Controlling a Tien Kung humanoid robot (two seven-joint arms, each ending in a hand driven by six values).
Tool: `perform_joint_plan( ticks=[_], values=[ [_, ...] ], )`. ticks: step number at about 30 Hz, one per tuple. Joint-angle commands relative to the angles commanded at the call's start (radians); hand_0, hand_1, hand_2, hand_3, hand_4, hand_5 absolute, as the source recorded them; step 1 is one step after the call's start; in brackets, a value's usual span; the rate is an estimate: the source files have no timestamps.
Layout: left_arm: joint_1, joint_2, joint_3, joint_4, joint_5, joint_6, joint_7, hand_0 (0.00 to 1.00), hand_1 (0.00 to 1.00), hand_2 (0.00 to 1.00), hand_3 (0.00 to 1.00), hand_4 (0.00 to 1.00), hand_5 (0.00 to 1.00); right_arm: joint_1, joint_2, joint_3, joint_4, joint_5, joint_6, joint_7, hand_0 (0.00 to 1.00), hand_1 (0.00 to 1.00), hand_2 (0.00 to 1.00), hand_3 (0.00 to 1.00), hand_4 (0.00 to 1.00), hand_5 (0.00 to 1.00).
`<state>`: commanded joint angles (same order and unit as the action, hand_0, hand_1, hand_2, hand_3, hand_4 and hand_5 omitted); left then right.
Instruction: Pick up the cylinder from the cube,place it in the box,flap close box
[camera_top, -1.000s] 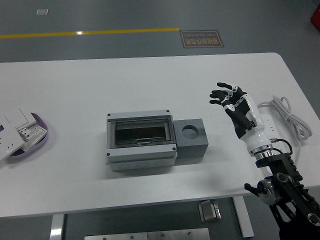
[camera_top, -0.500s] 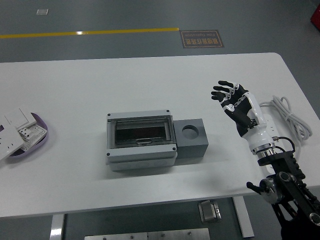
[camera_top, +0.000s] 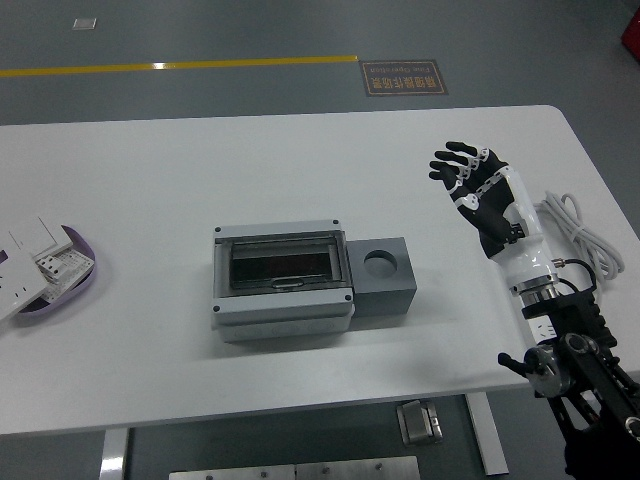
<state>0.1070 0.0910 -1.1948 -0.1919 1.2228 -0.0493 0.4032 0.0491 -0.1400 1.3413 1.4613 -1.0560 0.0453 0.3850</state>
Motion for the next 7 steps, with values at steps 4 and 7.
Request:
perform_joint_plan(
  ticks=[4, 7],
  values=[
    [-0.009, 0.0, 0.011, 0.002, -0.012, 0.001, -0.008, 0.623, 0.628, 0.601, 0.666, 0.721, 0.249, -0.009, -0.009, 0.001, 0.017, 0.024, -0.002, 0.004, 0.669, 0.66, 0.675, 0.682, 0.742, 0.181],
    [-0.017, 0.001, 0.014, 0.003, -0.014, 0.001, -0.012, 0.623, 0.628, 0.601, 0.666, 0.721, 0.249, -0.01, -0.011, -0.003, 0.041, 0.034, -0.006, 0.01, 0.669, 0.66, 0.675, 0.682, 0.742, 0.181]
  ],
)
